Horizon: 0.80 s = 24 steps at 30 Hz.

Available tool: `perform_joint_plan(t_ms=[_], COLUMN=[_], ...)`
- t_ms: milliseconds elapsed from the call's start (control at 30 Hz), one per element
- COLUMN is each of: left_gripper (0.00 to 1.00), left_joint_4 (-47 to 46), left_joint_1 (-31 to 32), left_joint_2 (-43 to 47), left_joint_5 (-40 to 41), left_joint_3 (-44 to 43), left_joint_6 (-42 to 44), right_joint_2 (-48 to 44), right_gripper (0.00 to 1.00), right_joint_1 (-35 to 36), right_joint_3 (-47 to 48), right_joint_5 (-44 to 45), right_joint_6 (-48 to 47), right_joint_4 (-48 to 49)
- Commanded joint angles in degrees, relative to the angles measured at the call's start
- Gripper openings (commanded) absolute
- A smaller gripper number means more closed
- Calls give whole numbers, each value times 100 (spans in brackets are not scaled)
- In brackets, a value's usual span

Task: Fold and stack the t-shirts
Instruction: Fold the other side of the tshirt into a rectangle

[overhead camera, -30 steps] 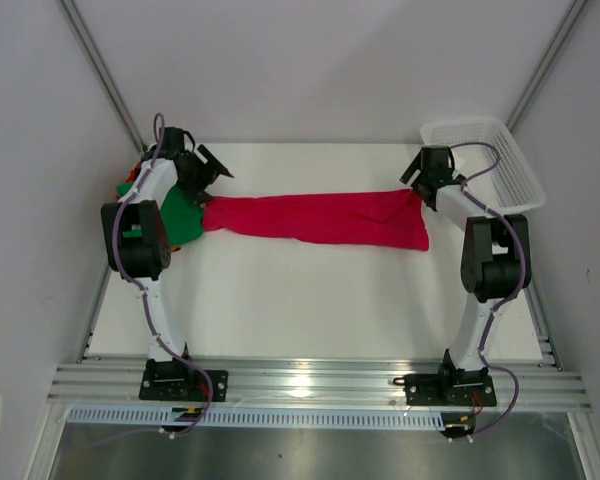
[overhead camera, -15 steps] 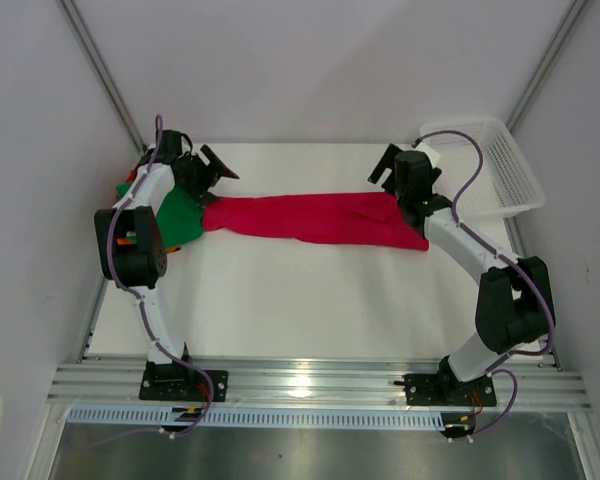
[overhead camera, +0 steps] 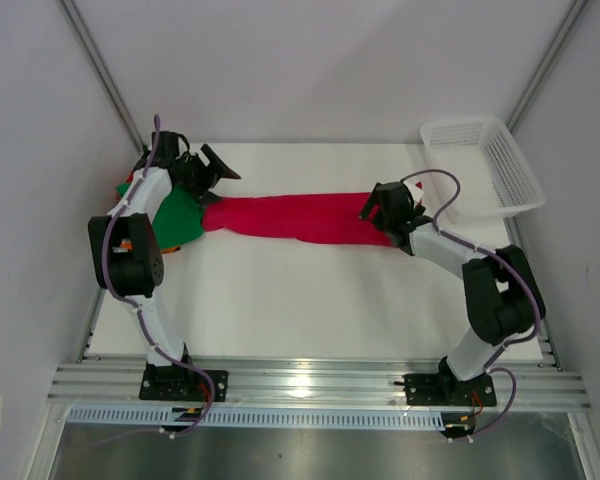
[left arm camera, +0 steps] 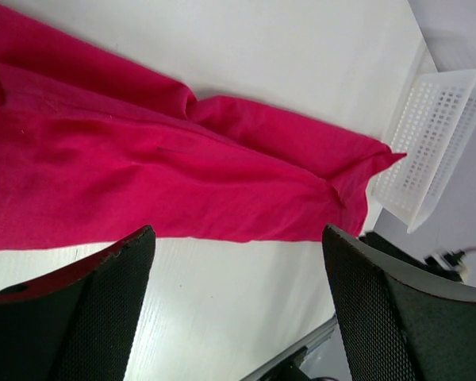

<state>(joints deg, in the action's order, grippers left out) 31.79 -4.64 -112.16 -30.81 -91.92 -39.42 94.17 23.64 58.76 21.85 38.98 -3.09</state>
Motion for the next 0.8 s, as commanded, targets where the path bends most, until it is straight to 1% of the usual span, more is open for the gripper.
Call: perform_joint_plan(t_ms=[0,133,267,433,533,667,767], left_gripper=[88,88,88,88,89,89,89], left_joint_4=[-313,-463,-586,-350,-288,-331,-384], left_joint_1=[-37,7,51,51,51,51,51], left_joint_2=[475,634,818,880,924,924,889], left_joint_5=[-399,-496,-523,-505,-523,-610,-672], left_joint_3=[271,665,1035,1009,904,842,878], left_joint_6=[92,57,75,277,338,277,189], right_joint_2=[495,804,1024,981,805,515,584], right_gripper=[94,94,93,92,92,93,93], right_joint_1=[9,9,27,106,167,229,238], right_joint_3=[232,425,654,715,689,707,864], right_joint_5=[48,-136,-163,-216,-198,-251,-295], right_joint_6=[-75,-137,-66,-57,-110,-189,-198], right_joint_4=[10,133,46,-7,1,185,195])
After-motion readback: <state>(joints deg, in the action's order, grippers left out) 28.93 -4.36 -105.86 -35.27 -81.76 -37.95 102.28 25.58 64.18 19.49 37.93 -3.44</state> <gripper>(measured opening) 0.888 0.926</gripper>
